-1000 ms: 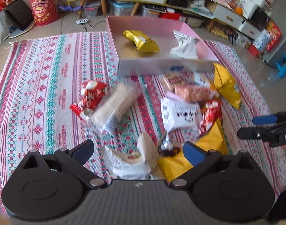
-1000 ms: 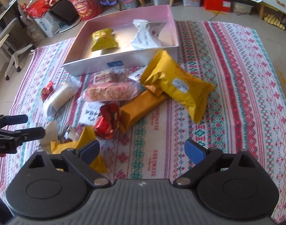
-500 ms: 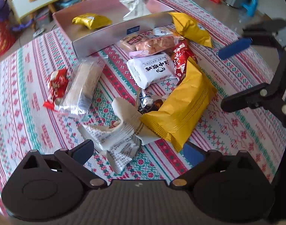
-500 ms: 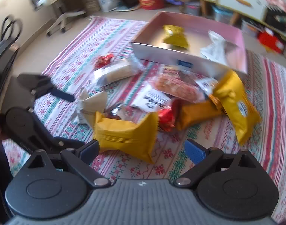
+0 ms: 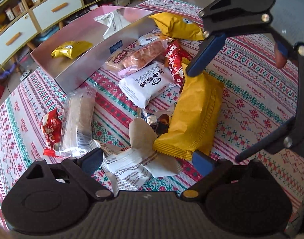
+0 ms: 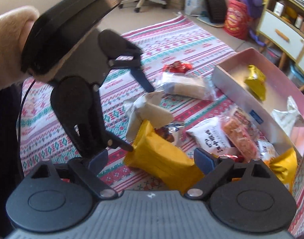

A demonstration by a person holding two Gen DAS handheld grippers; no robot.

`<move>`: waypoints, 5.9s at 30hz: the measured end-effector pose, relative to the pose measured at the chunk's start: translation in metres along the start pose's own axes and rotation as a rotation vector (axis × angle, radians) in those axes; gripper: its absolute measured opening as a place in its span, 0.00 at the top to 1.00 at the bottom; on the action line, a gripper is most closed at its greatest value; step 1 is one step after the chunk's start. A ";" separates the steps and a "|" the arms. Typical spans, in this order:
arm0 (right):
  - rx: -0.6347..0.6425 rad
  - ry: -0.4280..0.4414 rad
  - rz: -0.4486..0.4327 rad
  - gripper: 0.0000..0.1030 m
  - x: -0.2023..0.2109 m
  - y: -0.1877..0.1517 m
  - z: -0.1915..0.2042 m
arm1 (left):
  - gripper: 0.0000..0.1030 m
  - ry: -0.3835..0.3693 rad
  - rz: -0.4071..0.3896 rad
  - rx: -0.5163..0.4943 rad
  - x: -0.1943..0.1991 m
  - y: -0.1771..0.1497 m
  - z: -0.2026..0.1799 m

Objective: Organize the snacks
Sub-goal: 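Close the right tool on a long yellow packet while the left tool grasps a white paper snack, then lift both held snacks and carry them over the pink box, then open both tools to drop the snacks into the pink box, then move both open tools back over the remaining snack pile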

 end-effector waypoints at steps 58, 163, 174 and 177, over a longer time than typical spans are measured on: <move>-0.087 -0.116 0.084 0.68 -0.010 -0.017 -0.015 | 0.46 0.102 -0.032 0.008 0.009 0.004 -0.007; -0.447 -0.382 0.028 0.15 0.004 0.026 -0.173 | 0.00 0.344 -0.185 0.111 0.028 0.129 0.065; -0.421 -0.391 -0.016 0.11 0.031 0.009 -0.138 | 0.00 0.313 -0.208 0.124 0.039 0.099 0.029; -0.411 -0.392 -0.023 0.10 0.036 0.004 -0.128 | 0.00 0.299 -0.214 0.127 0.041 0.090 0.020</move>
Point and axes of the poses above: each gripper's, at about its wrist camera, not at the fingertips, and x roughly against the way its jaws point, z to its left, y to its top, the point moved 7 cm from there along -x, roughly the way its jaws point, and after that the axes turned 14 degrees about -y, right-handed, at the moved point
